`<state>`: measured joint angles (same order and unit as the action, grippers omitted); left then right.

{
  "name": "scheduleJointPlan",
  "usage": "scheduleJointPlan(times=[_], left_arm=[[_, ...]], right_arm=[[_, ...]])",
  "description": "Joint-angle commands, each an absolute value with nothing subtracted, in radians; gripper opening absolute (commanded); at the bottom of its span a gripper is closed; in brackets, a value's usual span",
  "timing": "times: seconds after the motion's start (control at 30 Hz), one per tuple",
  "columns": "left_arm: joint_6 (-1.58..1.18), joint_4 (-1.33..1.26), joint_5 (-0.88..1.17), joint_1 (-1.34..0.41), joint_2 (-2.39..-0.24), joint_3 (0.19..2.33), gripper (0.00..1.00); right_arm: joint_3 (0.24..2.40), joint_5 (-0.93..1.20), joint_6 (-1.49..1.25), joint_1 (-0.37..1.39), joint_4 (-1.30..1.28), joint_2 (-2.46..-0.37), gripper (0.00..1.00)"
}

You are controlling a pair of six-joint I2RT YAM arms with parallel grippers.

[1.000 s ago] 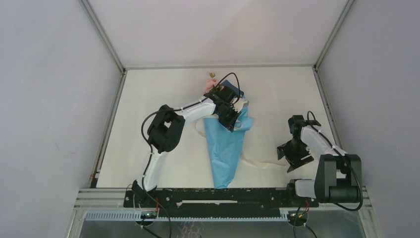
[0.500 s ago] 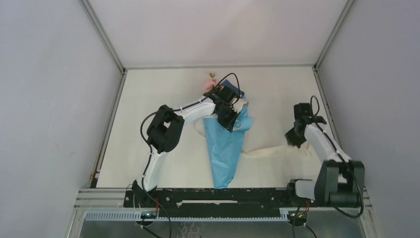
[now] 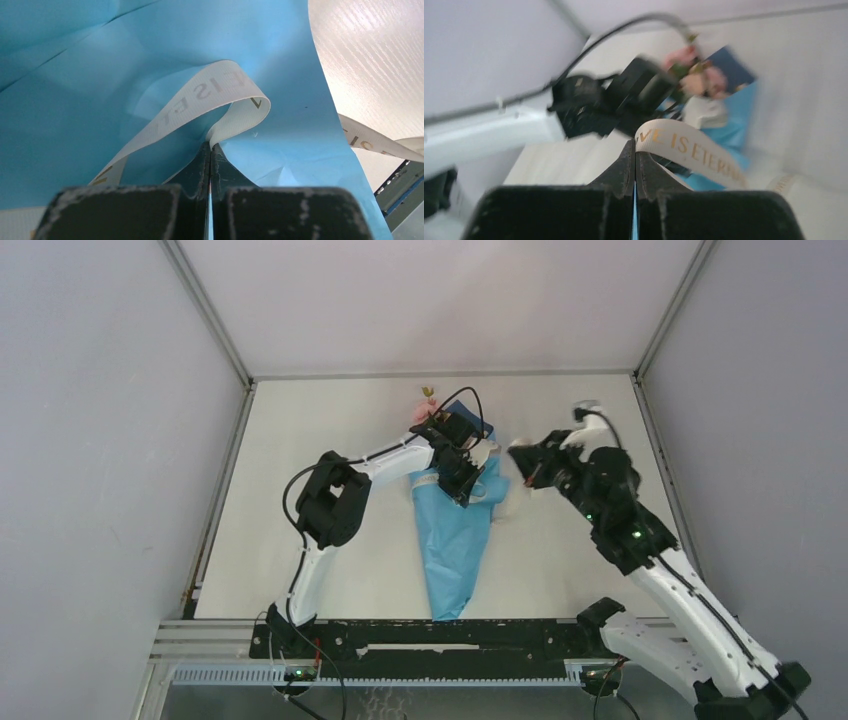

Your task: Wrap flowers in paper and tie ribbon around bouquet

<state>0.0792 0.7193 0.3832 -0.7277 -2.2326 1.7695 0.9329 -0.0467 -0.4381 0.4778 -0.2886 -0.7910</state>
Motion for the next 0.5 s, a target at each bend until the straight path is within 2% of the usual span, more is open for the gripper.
scheduleJointPlan(times=[0.0,0.3,0.47], left_arm=[[0.109,0.766,0.422,-0.719,-2.187,1.806,0.00],[0.094,0.774,0.475,-0.664,-2.139,1.802,0.00],[0.101,0.803,0.480,-0.630,-2.095,1.804,0.00]], right_arm=[[0.799,0.182,-0.386,0.595,-0.068,-0.885,0.00],[0.618,0.291,-0.451,0.665,0.190,-1.150,0.00],[0.612,0.293,-0.493,0.660,0.246,-1.324,0.00]])
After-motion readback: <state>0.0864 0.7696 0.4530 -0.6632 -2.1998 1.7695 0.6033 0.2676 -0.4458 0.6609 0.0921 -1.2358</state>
